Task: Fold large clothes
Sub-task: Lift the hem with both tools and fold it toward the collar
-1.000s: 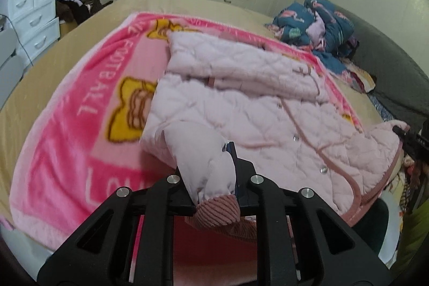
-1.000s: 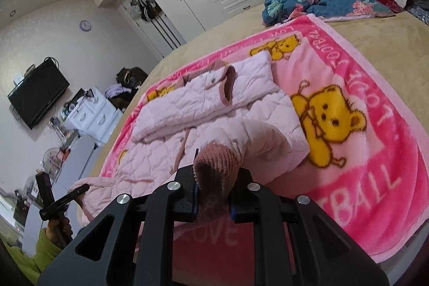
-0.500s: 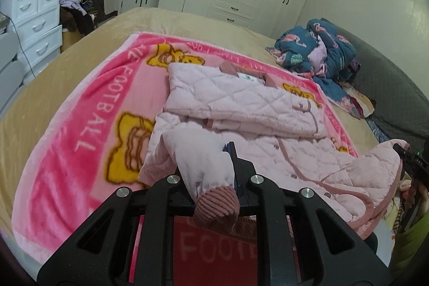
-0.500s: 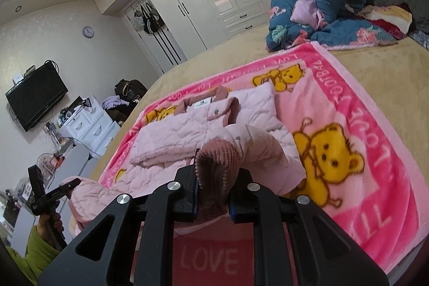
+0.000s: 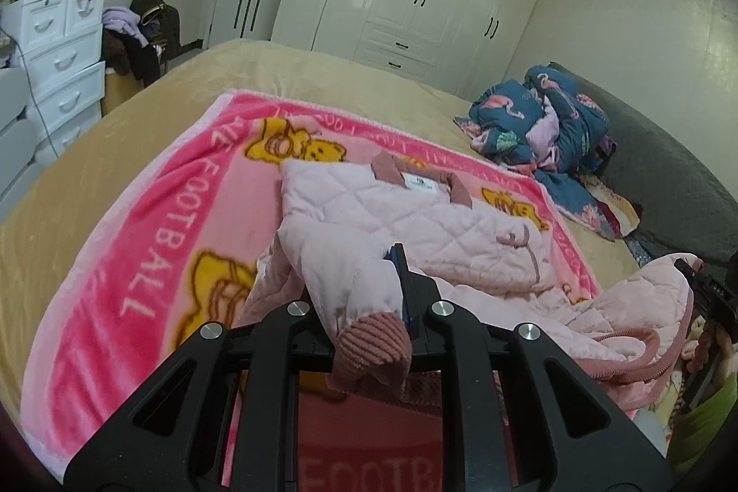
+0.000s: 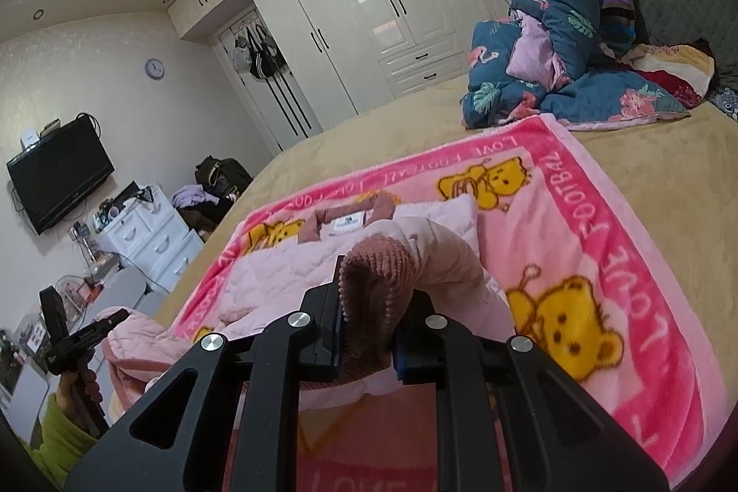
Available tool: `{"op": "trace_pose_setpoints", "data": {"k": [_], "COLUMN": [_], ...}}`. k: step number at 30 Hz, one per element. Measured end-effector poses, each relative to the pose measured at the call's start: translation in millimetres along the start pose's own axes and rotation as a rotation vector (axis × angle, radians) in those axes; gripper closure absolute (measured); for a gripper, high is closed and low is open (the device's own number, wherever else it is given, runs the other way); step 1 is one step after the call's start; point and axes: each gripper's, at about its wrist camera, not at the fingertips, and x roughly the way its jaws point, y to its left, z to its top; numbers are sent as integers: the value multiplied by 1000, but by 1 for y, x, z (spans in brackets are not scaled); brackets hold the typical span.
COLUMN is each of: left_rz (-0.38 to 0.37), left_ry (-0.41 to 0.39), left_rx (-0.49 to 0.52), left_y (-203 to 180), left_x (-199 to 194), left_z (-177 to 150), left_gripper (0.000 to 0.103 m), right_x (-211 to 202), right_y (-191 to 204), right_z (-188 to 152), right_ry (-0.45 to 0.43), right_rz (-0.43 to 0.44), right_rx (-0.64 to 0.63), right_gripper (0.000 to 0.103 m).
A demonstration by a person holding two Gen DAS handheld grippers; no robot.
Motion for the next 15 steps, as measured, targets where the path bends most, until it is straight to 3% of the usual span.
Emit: {"op": "trace_pose_setpoints", "data": {"k": [15], "left_rz": [-14], "left_ry": [-61], "left_rx": [11], "left_y": [-9], "left_x": [14], "left_z": [39], "left_gripper": [93], "right_x": [28], "right_y": [-5], "right_z": [36], "right_ry": [-50], "right_rz": [15], "right_rx": [46], "right_gripper": [88]}}
